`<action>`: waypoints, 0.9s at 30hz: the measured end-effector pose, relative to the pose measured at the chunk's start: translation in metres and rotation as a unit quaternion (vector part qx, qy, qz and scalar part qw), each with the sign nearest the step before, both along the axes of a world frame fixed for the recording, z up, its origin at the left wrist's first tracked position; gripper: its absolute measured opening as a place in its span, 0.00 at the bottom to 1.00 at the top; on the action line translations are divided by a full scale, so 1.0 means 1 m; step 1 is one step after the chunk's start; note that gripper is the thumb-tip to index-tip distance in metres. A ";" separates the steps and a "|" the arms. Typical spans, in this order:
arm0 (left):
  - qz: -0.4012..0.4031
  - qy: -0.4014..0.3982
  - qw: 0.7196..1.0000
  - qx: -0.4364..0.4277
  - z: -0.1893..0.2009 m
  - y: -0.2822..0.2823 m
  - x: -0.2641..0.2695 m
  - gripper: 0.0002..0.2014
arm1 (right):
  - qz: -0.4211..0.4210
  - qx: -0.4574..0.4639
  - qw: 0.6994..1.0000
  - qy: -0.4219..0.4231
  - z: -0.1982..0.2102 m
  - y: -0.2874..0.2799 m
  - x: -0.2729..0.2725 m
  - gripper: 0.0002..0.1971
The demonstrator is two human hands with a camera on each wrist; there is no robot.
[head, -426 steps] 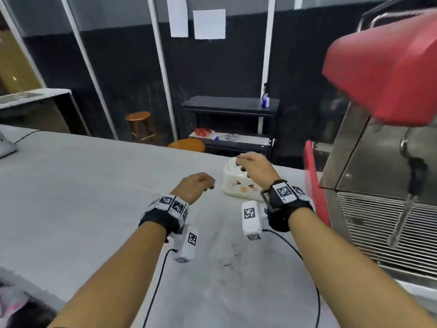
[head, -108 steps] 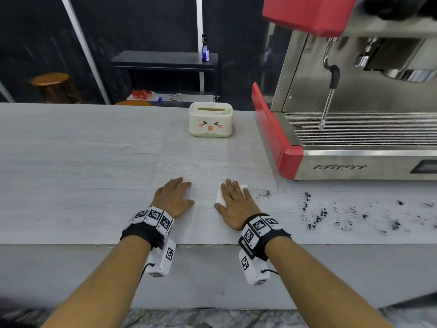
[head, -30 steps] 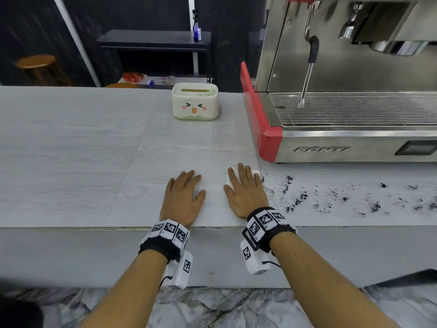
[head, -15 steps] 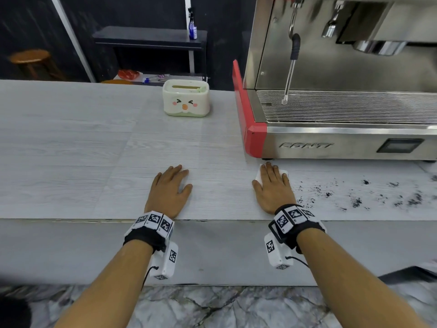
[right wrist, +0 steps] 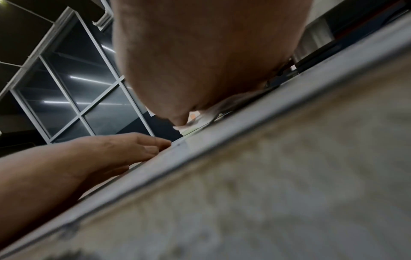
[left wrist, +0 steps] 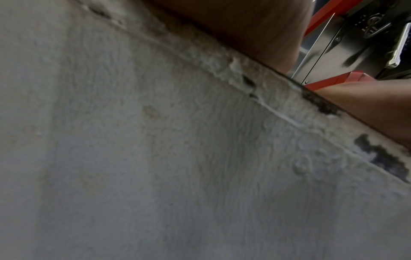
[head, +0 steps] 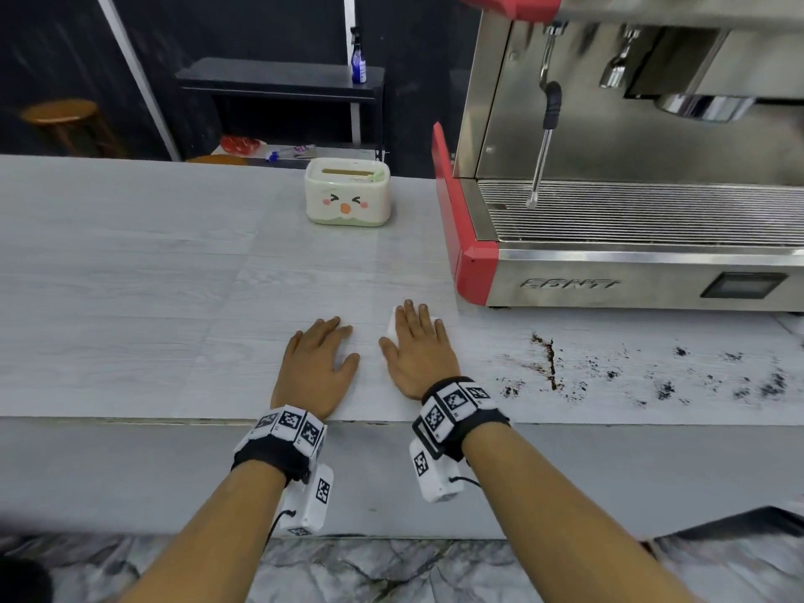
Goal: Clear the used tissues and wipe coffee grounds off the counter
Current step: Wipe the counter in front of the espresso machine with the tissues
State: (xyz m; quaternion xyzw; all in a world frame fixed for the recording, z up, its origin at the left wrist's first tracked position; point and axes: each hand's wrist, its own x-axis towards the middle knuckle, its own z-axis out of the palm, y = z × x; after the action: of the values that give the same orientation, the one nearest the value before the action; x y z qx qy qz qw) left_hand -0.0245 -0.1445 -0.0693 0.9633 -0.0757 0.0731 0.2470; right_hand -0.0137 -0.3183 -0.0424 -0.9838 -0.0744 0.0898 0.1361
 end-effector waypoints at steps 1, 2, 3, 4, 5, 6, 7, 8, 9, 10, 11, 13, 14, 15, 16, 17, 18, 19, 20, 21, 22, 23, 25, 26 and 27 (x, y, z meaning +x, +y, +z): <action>-0.002 0.000 1.000 0.000 0.000 0.000 0.000 0.26 | -0.001 -0.005 1.000 0.010 -0.001 0.005 0.005 0.32; -0.003 0.000 1.000 -0.001 -0.001 0.001 0.001 0.27 | -0.004 -0.011 1.000 0.019 -0.001 0.006 0.009 0.32; -0.004 -0.002 1.000 0.000 -0.001 0.001 0.001 0.28 | -0.009 -0.019 0.999 0.024 -0.002 0.006 0.012 0.32; -0.005 -0.003 1.000 0.000 -0.001 0.002 0.002 0.28 | -0.015 -0.024 0.999 0.028 -0.002 0.004 0.015 0.32; -0.005 -0.005 1.000 -0.001 -0.001 0.002 0.003 0.28 | -0.022 -0.027 0.999 0.032 -0.002 0.000 0.018 0.32; -0.006 -0.006 1.000 -0.001 -0.002 0.002 0.003 0.27 | -0.029 -0.026 0.999 0.036 -0.001 -0.004 0.019 0.32; -0.007 -0.008 1.000 0.000 -0.002 0.002 0.003 0.27 | -0.037 -0.025 0.998 0.040 -0.001 -0.009 0.021 0.32; -0.007 -0.010 1.000 0.000 -0.001 0.002 0.003 0.27 | -0.045 -0.026 0.998 0.042 -0.001 -0.014 0.022 0.32; -0.008 -0.011 1.000 -0.001 -0.001 0.002 0.003 0.27 | -0.052 -0.029 0.997 0.042 -0.001 -0.019 0.023 0.32; -0.008 -0.012 1.000 -0.002 0.000 0.002 0.003 0.26 | -0.059 -0.033 0.997 0.044 -0.002 -0.024 0.023 0.32; -0.008 -0.013 1.000 -0.002 0.000 0.002 0.003 0.25 | -0.066 -0.036 0.996 0.045 -0.002 -0.030 0.023 0.32; -0.009 -0.012 1.000 -0.002 0.000 0.002 0.002 0.24 | -0.081 -0.043 0.995 0.043 -0.003 -0.042 0.022 0.32; -0.009 -0.012 1.000 -0.002 0.000 0.002 0.002 0.24 | -0.090 -0.046 0.994 0.040 -0.004 -0.049 0.021 0.33; -0.010 -0.011 1.000 0.000 0.000 0.002 0.002 0.24 | -0.098 -0.046 0.993 0.038 -0.003 -0.056 0.021 0.33; -0.012 -0.010 1.000 0.002 0.000 0.002 0.001 0.24 | -0.108 -0.046 0.992 0.040 -0.002 -0.063 0.019 0.33; -0.013 -0.009 1.000 0.004 0.001 0.002 0.001 0.24 | -0.118 -0.045 0.991 0.044 0.000 -0.070 0.018 0.33; -0.013 -0.008 1.000 0.005 0.001 0.002 0.001 0.24 | -0.130 -0.044 0.989 0.051 0.002 -0.077 0.016 0.33; -0.012 -0.008 1.000 0.004 0.001 0.001 0.000 0.24 | -0.144 -0.040 0.987 0.059 0.005 -0.083 0.014 0.33; -0.012 -0.007 1.000 0.004 0.001 0.001 0.000 0.24 | -0.156 -0.035 0.985 0.062 0.008 -0.087 0.011 0.34; -0.012 -0.007 1.000 0.004 0.001 0.001 0.000 0.24 | -0.165 -0.030 0.984 0.058 0.011 -0.090 0.008 0.34; -0.012 -0.006 1.000 0.005 0.001 0.001 0.000 0.24 | -0.166 -0.027 0.985 0.048 0.012 -0.091 0.005 0.34; -0.012 -0.004 1.000 0.005 0.001 0.001 0.000 0.24 | -0.156 -0.027 0.987 0.036 0.014 -0.089 0.001 0.34; -0.011 -0.001 1.000 0.006 0.000 0.001 0.000 0.24 | -0.107 -0.030 0.994 0.014 0.015 -0.075 -0.010 0.34; -0.010 0.002 1.000 0.008 0.000 0.001 0.000 0.24 | -0.078 -0.026 0.997 0.006 0.014 -0.062 -0.016 0.34; -0.009 0.003 1.000 0.009 0.001 0.000 0.000 0.24 | -0.050 -0.016 0.999 -0.003 0.013 -0.046 -0.022 0.34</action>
State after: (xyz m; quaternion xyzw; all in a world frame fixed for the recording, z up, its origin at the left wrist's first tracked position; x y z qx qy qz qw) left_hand -0.0248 -0.1443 -0.0686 0.9649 -0.0841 0.0671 0.2395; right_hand -0.0356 -0.3647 -0.0295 -0.9886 -0.0238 0.0816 0.1242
